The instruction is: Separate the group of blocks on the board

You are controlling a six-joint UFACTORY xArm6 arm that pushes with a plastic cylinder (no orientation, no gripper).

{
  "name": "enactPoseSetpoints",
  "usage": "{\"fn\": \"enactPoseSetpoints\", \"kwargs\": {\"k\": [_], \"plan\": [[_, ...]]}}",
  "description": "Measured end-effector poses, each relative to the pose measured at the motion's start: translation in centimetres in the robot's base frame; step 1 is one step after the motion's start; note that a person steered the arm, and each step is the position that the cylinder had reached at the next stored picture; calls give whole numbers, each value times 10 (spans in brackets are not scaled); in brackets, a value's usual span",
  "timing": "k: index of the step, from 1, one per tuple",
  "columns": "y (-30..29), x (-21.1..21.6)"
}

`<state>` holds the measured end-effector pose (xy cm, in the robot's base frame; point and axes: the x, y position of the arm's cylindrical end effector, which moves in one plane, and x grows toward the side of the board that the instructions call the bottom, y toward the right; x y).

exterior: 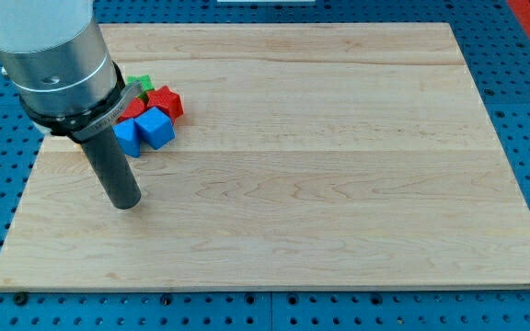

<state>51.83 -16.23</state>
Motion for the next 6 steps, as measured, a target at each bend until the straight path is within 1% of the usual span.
{"fn": "enactPoseSetpoints", "kwargs": {"k": [2,3,6], "plan": [[0,-1],[12,-1],[1,10]]}}
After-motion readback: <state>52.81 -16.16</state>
